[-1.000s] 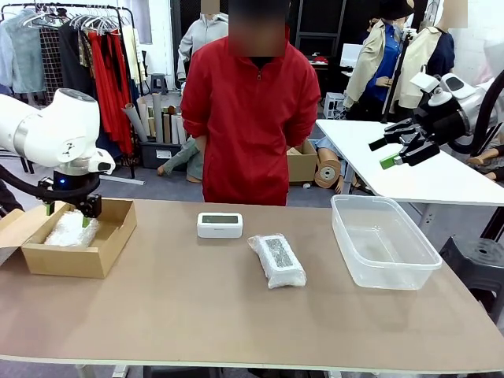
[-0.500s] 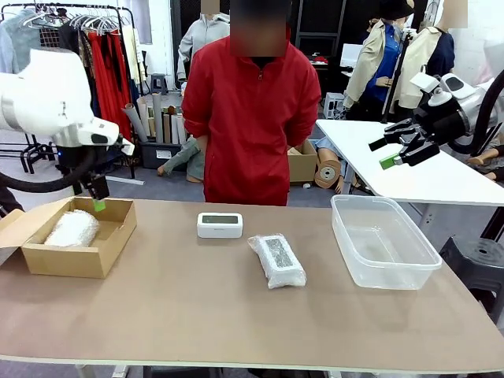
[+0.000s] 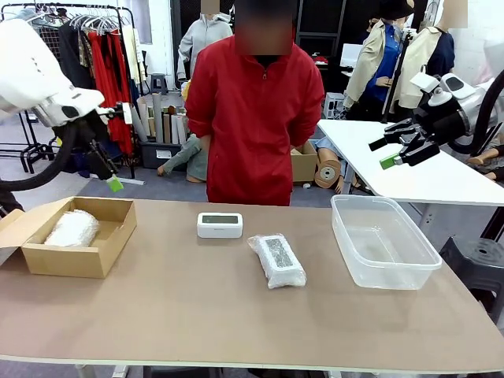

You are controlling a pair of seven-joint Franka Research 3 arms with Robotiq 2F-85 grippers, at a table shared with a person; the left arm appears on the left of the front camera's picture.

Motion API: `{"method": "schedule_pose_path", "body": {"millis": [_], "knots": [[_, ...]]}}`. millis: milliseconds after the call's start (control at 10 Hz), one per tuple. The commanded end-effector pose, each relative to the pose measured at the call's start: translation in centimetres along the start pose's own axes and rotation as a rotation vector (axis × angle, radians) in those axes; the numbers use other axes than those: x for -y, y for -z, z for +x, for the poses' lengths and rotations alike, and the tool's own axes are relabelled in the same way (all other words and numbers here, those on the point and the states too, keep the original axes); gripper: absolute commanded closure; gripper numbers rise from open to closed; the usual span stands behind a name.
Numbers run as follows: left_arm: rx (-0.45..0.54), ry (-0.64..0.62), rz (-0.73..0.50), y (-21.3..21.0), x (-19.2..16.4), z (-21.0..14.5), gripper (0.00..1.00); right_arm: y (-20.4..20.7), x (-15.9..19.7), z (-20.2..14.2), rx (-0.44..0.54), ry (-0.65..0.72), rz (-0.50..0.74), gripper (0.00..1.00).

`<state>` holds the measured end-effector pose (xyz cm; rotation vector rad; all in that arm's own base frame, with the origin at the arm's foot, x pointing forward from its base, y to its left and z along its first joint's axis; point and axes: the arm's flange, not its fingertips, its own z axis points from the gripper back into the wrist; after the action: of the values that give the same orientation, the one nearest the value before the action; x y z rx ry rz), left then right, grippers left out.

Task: Separate and place wrapped and unwrapped clocks.
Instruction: Pick up the Digital clock indicated by the person.

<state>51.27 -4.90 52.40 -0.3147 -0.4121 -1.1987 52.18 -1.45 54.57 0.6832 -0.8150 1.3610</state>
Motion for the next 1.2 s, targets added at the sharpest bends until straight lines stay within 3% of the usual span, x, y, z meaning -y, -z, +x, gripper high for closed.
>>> {"method": "schedule_pose_path", "body": {"millis": [0, 300, 400, 700, 1100], "knots": [[0.136, 0.142, -0.182, -1.2, -0.6, -0.9, 0.00, -0.1, -0.1, 0.1, 0.002, -0.003, -0.003, 0.00], [0.253, 0.303, -0.214, -1.6, -1.1, -0.4, 0.00, -0.1, -0.1, 0.1, 0.002, -0.003, -0.003, 0.00], [0.201, 0.216, -0.178, -1.2, 0.3, 0.1, 0.00, -0.1, -0.1, 0.1, 0.002, -0.003, -0.003, 0.00], [0.201, 0.216, -0.178, -1.2, 0.3, 0.1, 0.00, -0.1, -0.1, 0.1, 0.002, -0.003, -0.003, 0.00], [0.317, 0.338, -0.180, -0.4, -2.0, -0.4, 0.00, -0.1, -0.1, 0.1, 0.002, -0.003, -0.003, 0.00]]}}
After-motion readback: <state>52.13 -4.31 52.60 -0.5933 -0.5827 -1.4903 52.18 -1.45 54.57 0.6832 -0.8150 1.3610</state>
